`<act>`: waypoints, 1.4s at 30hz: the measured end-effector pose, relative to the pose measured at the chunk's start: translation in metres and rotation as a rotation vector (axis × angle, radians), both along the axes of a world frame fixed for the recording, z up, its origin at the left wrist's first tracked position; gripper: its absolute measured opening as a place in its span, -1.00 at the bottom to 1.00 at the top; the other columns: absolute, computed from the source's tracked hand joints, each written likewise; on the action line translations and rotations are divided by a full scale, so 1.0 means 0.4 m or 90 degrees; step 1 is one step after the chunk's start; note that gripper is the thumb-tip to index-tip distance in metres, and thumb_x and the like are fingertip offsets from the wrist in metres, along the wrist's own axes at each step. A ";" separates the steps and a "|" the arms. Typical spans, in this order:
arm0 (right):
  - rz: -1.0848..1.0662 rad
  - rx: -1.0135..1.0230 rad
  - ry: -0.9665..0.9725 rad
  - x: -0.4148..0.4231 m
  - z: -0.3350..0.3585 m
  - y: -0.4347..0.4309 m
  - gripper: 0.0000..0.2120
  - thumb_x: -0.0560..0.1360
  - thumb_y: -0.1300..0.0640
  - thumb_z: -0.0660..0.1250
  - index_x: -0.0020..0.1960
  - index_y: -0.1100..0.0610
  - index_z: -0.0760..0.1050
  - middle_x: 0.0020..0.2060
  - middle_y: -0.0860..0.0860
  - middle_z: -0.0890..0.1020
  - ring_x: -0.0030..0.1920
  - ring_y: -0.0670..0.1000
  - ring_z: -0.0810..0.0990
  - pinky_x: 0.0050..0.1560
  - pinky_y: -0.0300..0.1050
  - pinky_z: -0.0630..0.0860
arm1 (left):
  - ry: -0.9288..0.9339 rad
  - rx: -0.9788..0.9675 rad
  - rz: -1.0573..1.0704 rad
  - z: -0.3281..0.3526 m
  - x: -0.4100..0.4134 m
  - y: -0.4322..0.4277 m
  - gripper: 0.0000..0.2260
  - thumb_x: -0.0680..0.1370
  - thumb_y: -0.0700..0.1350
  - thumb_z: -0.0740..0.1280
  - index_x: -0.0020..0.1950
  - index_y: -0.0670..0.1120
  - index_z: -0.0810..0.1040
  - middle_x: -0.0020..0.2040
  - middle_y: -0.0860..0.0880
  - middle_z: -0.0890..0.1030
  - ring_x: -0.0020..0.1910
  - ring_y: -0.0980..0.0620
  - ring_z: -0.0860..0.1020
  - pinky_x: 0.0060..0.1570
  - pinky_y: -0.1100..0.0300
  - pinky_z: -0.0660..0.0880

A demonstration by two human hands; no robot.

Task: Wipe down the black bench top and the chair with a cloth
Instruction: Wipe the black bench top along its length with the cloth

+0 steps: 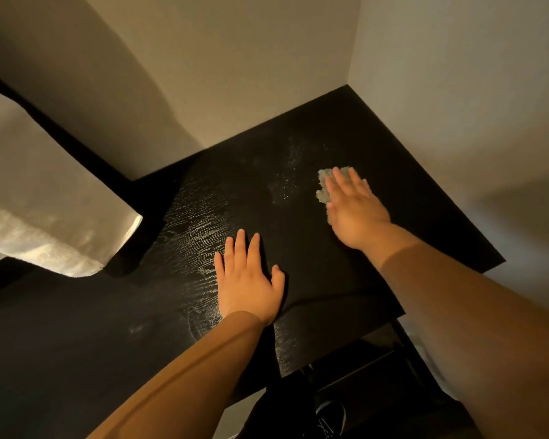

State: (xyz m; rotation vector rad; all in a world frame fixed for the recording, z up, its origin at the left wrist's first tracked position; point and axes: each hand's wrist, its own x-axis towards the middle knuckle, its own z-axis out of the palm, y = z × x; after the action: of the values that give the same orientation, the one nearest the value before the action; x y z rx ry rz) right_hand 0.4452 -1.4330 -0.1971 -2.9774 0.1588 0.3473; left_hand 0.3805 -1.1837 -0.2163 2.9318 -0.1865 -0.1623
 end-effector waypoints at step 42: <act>0.254 0.089 -0.029 0.132 -0.015 0.185 -0.43 0.73 0.02 0.01 0.70 0.07 -0.04 0.69 -0.01 -0.09 0.67 0.10 -0.19 0.64 0.04 -0.19 | 0.007 0.009 0.046 -0.007 0.267 0.056 -0.32 0.64 0.22 0.04 0.74 0.04 0.04 0.75 -0.03 -0.06 0.72 -0.05 -0.15 0.66 -0.17 -0.18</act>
State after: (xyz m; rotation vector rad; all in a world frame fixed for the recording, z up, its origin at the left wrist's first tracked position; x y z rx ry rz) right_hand 0.4981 -1.3592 -0.2029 -2.8574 -0.4510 0.3153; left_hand 0.4875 -1.1614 -0.2190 2.9452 -0.0782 -0.1703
